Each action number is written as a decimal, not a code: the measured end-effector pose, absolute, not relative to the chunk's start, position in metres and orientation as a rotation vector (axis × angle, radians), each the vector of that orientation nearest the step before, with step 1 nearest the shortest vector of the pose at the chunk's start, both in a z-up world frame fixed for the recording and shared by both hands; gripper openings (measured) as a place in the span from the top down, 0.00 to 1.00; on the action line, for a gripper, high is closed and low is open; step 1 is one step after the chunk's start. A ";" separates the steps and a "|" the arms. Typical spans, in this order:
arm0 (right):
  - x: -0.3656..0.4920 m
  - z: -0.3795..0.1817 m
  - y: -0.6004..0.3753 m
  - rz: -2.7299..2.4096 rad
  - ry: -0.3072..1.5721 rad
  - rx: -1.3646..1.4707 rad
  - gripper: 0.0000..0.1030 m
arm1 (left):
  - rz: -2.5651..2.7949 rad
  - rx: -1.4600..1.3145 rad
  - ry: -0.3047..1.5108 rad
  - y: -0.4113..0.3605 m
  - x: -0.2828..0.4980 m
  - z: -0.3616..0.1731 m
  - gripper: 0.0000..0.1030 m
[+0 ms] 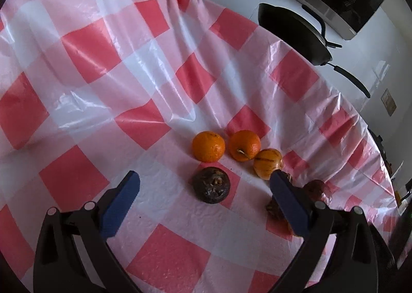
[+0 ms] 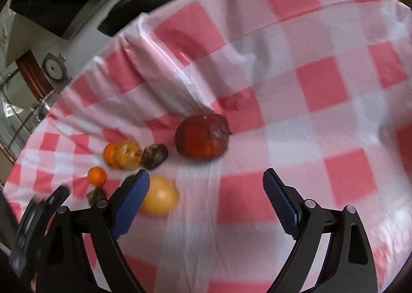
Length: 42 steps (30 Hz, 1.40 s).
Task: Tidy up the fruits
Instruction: 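Grasp the large shiny red apple with the right tool, then grasp the dark brown round fruit with the left tool while the right tool holds the apple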
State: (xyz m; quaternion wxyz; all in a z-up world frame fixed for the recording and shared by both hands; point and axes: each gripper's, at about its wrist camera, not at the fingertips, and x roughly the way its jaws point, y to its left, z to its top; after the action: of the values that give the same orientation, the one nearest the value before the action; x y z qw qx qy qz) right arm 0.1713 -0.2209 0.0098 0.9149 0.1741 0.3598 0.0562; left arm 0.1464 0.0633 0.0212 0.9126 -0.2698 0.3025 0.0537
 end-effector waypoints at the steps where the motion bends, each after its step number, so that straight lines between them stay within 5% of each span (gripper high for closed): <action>1: 0.180 0.009 -0.217 0.110 0.743 0.355 0.16 | 0.110 -0.564 0.627 0.065 0.147 0.020 0.02; 12: 0.248 -0.009 -0.193 -0.052 0.861 0.273 0.18 | 0.104 -0.561 0.652 0.065 0.150 0.016 0.02; 17: 0.236 -0.009 -0.190 -0.040 0.843 0.237 0.44 | 0.090 -0.542 0.657 0.061 0.151 0.016 0.02; 29: 0.119 -0.019 -0.264 0.017 0.648 0.733 0.44 | 0.034 -0.449 0.699 0.047 0.153 0.019 0.02; 42: 0.113 -0.020 -0.269 0.081 0.607 0.792 0.44 | 0.121 -0.338 0.802 0.034 0.180 0.011 0.02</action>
State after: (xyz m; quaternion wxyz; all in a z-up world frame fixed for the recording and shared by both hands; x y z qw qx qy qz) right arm 0.1127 -0.2695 -0.0196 0.8774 0.3797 0.2908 0.0388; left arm 0.1800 0.0340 0.0109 0.9050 -0.1636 0.3883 0.0588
